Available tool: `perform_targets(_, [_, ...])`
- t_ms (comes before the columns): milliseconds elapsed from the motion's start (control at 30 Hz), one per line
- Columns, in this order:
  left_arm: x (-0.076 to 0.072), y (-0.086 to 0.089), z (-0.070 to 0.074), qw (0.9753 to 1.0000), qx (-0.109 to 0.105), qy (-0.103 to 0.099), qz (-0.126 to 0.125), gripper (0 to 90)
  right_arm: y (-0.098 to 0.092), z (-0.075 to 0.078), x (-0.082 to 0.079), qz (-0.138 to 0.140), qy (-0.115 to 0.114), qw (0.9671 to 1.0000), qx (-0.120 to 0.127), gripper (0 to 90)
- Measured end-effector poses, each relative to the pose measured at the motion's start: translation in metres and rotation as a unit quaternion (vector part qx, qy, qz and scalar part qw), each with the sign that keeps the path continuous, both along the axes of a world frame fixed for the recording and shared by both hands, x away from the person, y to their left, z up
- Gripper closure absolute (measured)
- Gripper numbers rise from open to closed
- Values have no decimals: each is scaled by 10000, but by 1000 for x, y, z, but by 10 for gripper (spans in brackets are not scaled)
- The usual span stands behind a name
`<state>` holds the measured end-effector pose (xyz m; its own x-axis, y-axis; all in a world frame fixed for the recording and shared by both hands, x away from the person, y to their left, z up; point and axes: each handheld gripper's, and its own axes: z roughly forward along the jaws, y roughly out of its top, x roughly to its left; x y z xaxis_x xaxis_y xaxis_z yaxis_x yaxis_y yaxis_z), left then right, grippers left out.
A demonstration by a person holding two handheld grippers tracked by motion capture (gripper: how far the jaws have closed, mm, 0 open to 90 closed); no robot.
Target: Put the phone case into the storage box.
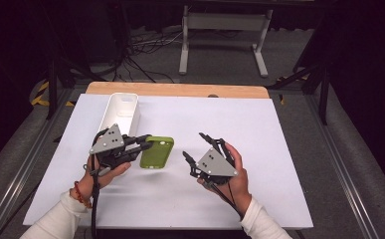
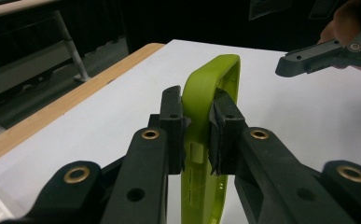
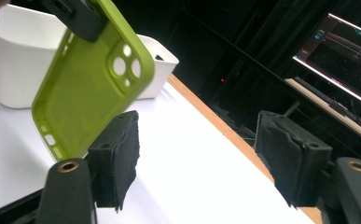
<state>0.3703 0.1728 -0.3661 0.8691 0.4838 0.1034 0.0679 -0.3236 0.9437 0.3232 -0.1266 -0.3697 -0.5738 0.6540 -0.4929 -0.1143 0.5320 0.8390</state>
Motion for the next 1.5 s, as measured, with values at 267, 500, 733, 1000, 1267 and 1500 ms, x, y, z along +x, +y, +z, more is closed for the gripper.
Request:
perform_targets(267, [0,1,1,10000,-5,12,45,783,-12,-7,-1,-153,204,9997,69,250])
perform_targets(500, [-1,3,2,10000,-69,-41,47,783,-24,-14,-5,-131,321,9993,124,242])
perform_targets(733, [-1,5,4,10000,-57,-61,27,783,-37,-17,-7,-175,393,9989,183,228])
perform_targets(1000, [-3,8,6,9997,-186,-145,33,783,-48,-22,-12,-216,350,9990,148,242])
perform_targets(1267, [-3,10,8,9996,-212,-158,20,783,-61,-29,-16,-316,453,9984,142,242])
perform_targets(1500, [-3,15,11,9994,-283,-166,75,784,-70,-36,-21,-402,485,9979,121,254])
